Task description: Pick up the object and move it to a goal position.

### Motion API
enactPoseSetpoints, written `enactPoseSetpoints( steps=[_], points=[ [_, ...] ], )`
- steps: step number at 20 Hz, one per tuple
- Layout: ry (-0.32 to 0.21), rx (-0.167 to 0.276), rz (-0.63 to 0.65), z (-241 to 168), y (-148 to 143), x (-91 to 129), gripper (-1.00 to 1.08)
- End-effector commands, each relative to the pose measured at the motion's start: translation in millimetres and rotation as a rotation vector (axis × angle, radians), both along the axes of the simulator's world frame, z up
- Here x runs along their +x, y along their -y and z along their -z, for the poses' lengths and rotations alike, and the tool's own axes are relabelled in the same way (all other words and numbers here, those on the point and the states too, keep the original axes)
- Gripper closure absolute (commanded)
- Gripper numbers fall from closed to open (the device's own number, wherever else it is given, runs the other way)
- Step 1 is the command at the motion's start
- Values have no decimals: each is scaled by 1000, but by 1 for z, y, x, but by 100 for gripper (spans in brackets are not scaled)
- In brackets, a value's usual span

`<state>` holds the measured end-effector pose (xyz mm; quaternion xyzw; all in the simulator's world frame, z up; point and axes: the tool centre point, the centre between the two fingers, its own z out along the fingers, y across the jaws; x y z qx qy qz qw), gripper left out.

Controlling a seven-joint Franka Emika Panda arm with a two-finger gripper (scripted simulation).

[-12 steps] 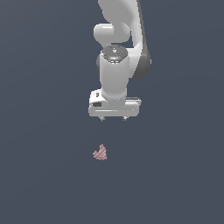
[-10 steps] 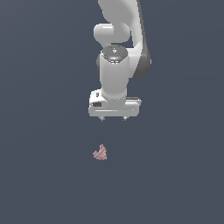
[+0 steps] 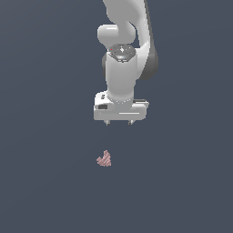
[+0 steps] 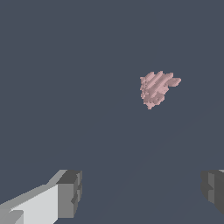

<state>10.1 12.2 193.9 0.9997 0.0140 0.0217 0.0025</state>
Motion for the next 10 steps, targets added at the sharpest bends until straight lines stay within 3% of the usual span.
enactPoseSetpoints(
  steps=[1, 10],
  points=[
    [1, -1, -3, -1, 0, 0, -92],
    [-4, 5, 71, 7, 5, 12, -92]
  ],
)
